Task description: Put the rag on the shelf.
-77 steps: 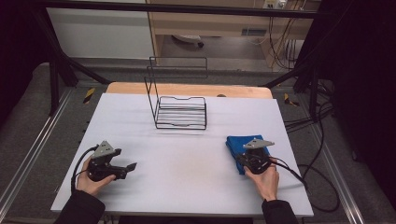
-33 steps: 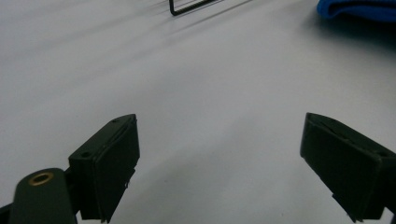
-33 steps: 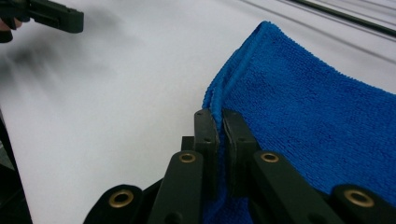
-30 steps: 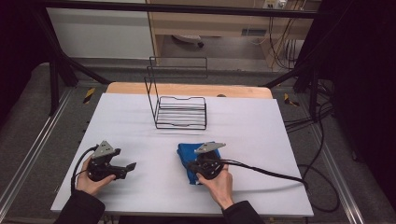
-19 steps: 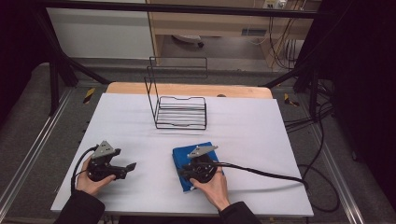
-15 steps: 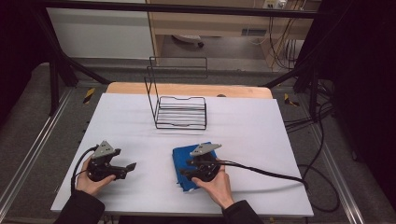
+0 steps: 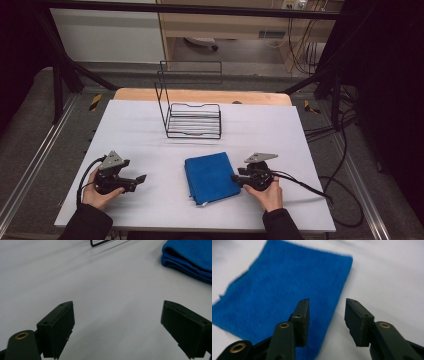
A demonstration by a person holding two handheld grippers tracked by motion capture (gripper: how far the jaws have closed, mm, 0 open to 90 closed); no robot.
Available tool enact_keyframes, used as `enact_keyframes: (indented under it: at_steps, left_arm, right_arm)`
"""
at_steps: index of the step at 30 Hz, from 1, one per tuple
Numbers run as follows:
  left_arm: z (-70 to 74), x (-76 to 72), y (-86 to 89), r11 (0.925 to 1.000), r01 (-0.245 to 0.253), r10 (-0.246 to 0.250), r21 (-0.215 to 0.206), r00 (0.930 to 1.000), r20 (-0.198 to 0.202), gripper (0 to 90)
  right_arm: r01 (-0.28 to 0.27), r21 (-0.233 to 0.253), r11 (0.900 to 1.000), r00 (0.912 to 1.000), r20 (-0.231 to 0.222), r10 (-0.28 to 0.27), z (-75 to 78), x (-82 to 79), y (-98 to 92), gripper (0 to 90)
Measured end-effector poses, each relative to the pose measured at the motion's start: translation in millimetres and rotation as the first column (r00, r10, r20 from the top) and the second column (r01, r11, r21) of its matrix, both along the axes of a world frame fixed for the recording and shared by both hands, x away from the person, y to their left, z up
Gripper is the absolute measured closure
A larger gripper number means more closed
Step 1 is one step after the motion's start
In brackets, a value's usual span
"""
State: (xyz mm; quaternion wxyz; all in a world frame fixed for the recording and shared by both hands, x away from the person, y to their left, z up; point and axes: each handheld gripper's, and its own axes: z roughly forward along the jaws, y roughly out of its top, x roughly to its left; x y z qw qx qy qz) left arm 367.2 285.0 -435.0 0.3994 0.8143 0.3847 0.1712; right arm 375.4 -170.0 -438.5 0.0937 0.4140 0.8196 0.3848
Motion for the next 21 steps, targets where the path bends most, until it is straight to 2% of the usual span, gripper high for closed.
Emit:
enact_keyframes:
  at_steps: [3, 4, 8, 12, 15, 21]
  left_arm:
    - [0.6, -0.8, -0.4, 1.0000, 0.004, -0.004, -0.001, 1.0000, 0.002, 12.0]
    - [0.8, -1.0, -0.4, 1.0000, 0.005, -0.005, -0.002, 1.0000, 0.003, 12.0]
    - [0.6, -0.9, -0.7, 1.0000, 0.008, -0.008, -0.003, 1.0000, 0.002, 12.0]
    - [0.8, -0.9, -1.1, 0.9999, 0.010, -0.010, -0.004, 1.0000, 0.003, 12.0]
    - [0.8, -1.1, -1.7, 1.0000, 0.009, -0.009, -0.003, 1.0000, 0.003, 12.0]
    - [0.7, -0.9, -1.3, 0.9999, 0.010, -0.010, -0.005, 0.9999, 0.002, 12.0]
  right_arm:
    - [-0.007, -0.016, 1.000, 0.9998, -0.017, 0.007, -3.9, -1.4, -0.3, 59.4]
    - [-0.016, -0.021, 1.000, 0.9996, -0.023, 0.015, -7.3, -2.1, 0.0, 62.7]
    - [-0.002, -0.011, 1.000, 0.9991, -0.043, 0.001, -11.2, -2.1, 0.4, 66.4]
    - [0.009, 0.031, 0.999, 0.9961, -0.088, -0.006, -11.2, -4.4, 2.0, 83.5]
    - [0.022, 0.035, 0.999, 0.9951, -0.097, -0.018, -9.2, -5.4, 1.2, 87.4]
    - [0.065, 0.063, 0.996, 0.9916, -0.116, -0.058, -1.4, -12.8, -1.4, 88.7]
